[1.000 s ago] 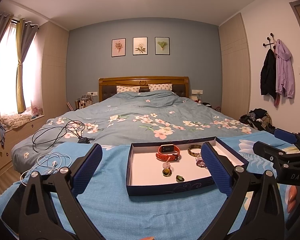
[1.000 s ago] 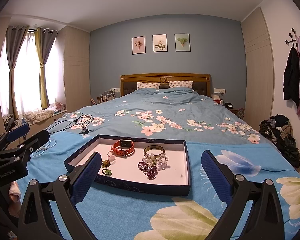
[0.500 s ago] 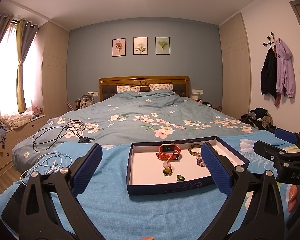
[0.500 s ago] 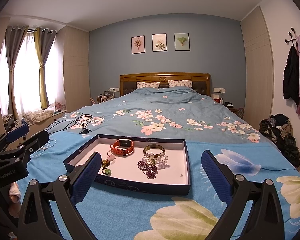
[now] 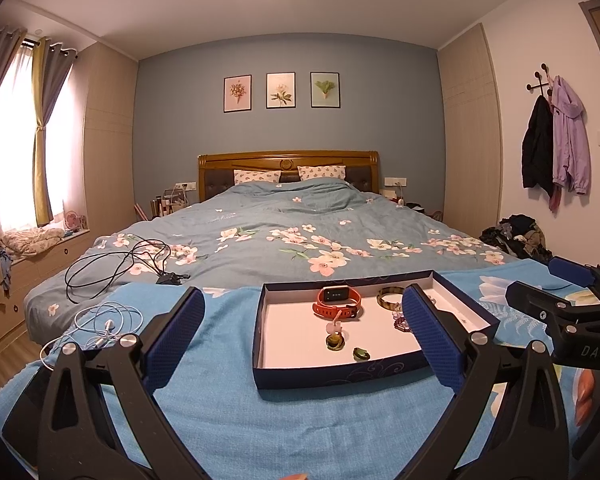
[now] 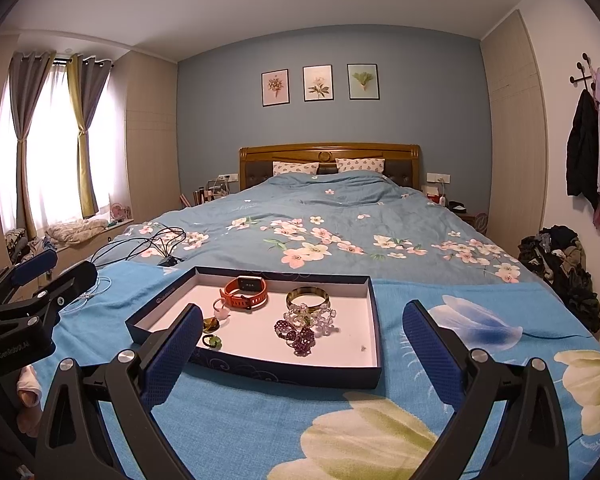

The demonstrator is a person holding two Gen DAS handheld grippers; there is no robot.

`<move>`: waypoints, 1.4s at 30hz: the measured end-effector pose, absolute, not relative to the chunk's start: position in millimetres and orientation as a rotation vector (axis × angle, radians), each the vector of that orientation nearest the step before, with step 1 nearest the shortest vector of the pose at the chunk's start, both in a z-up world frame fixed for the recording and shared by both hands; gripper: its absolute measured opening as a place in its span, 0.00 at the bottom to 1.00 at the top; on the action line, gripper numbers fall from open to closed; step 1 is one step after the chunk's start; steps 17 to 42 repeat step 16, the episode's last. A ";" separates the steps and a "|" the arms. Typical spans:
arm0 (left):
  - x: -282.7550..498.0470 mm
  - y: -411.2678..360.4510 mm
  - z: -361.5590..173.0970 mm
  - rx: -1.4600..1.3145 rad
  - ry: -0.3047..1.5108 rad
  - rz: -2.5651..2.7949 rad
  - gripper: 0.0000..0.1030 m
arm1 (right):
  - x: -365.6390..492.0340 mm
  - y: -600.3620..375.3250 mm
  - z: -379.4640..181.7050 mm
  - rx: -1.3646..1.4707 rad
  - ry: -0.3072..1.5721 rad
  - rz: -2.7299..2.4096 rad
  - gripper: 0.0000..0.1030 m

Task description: Organize jewelry

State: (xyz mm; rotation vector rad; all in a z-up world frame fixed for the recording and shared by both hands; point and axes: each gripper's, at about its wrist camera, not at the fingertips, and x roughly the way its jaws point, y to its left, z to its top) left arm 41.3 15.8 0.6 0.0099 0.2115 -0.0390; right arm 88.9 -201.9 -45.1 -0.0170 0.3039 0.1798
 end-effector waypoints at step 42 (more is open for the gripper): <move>58.4 20.0 -16.8 0.029 0.345 -0.077 0.94 | 110.5 -225.8 -55.9 -0.031 0.441 0.146 0.94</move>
